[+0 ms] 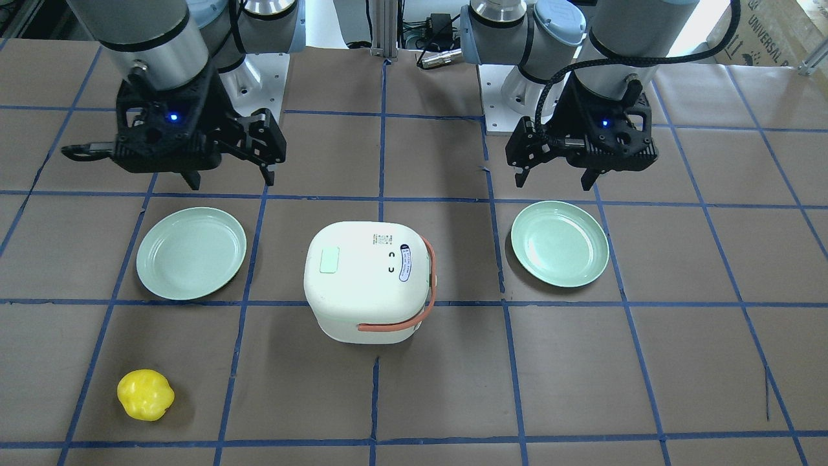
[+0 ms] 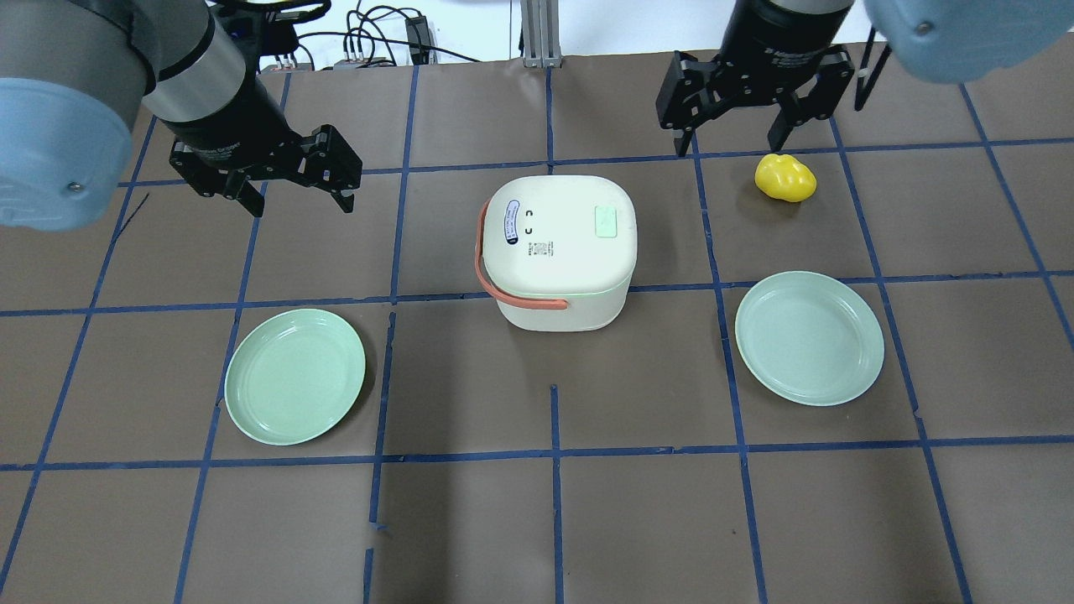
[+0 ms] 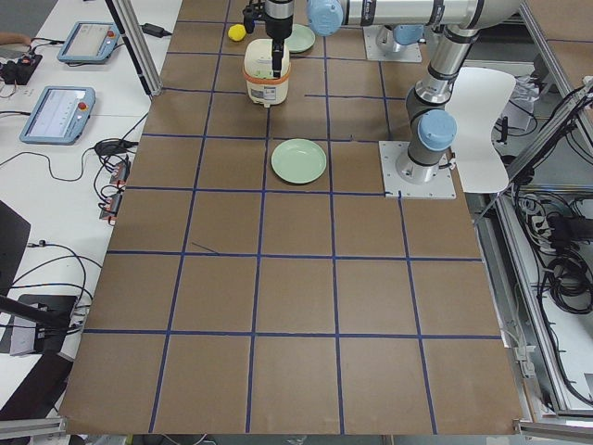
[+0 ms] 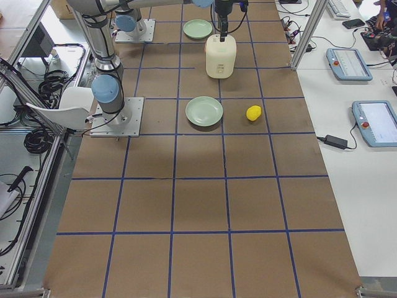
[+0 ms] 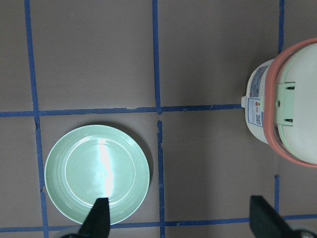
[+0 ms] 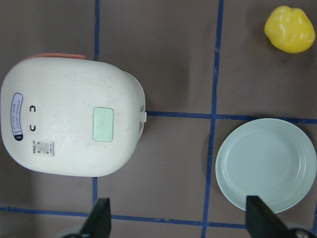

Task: Press rice cooker button
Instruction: 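Move the right gripper toward the top of the white rice cooker, then lower the right gripper onto the green lid button of the cooker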

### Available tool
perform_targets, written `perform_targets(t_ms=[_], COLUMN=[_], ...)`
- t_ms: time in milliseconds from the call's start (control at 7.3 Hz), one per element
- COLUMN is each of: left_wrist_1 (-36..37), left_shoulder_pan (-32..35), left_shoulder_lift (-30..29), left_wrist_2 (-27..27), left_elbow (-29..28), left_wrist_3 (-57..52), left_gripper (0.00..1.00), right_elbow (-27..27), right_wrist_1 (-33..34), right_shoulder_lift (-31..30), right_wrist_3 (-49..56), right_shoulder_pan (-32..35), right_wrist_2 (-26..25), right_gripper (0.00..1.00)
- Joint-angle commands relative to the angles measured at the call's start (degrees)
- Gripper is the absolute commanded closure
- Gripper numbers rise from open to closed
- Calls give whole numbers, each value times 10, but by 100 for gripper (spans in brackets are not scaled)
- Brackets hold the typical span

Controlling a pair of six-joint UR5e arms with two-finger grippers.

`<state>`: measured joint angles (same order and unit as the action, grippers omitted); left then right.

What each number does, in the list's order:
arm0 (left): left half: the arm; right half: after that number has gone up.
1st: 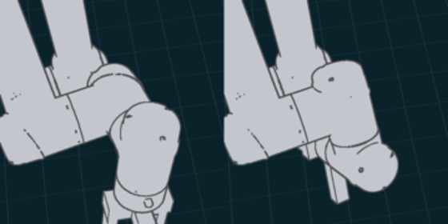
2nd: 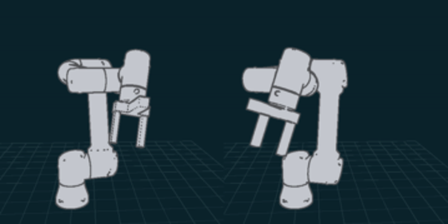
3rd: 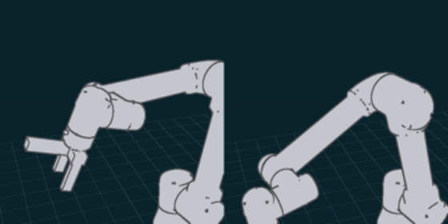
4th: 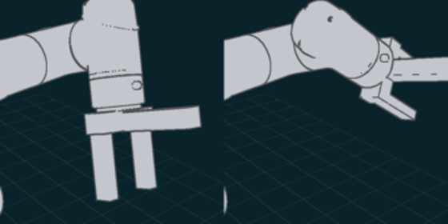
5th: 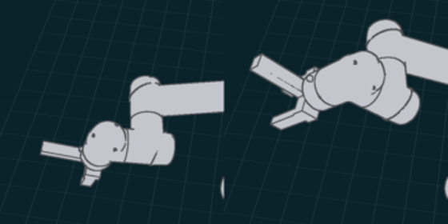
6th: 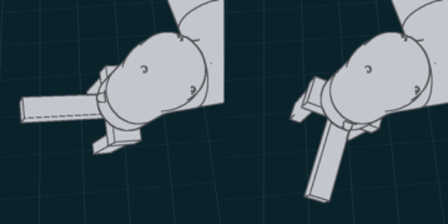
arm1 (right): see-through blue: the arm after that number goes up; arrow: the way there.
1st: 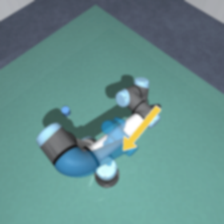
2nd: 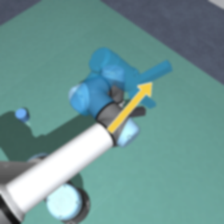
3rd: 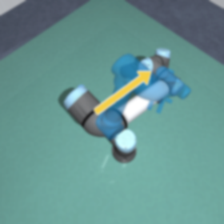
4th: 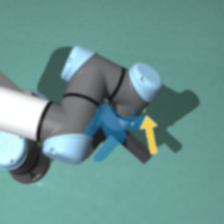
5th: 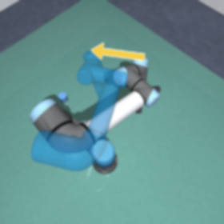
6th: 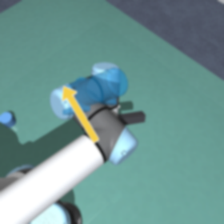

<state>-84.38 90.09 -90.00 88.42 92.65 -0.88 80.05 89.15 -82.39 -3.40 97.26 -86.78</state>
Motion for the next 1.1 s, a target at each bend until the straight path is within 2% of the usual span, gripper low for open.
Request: perform_targets(t_ms=[0,137,274,411,548,822,959], left_wrist_1=[0,0,0,0,0,0,0], left_shoulder_pan=[0,0,0,0,0,0,0], left_shoulder_lift=[0,0,0,0,0,0,0], left_wrist_2=[0,0,0,0,0,0,0], left_elbow=[0,1,1,0,1,0,1], left_wrist_3=[0,0,0,0,0,0,0], left_gripper=[0,0,0,0,0,0,0], right_elbow=[-6,-7,-5,4,5,5,4], right_wrist_1=[17,18,17,17,23,93,103], right_shoulder_lift=[38,43,52,57,70,111,127], right_wrist_3=[-11,-19,-25,-24,-23,-27,-29], right_shoulder_pan=[38,51,53,53,53,50,50], right_wrist_2=[15,31,35,36,36,35,35], right_gripper=[31,62,83,95,98,99,99])
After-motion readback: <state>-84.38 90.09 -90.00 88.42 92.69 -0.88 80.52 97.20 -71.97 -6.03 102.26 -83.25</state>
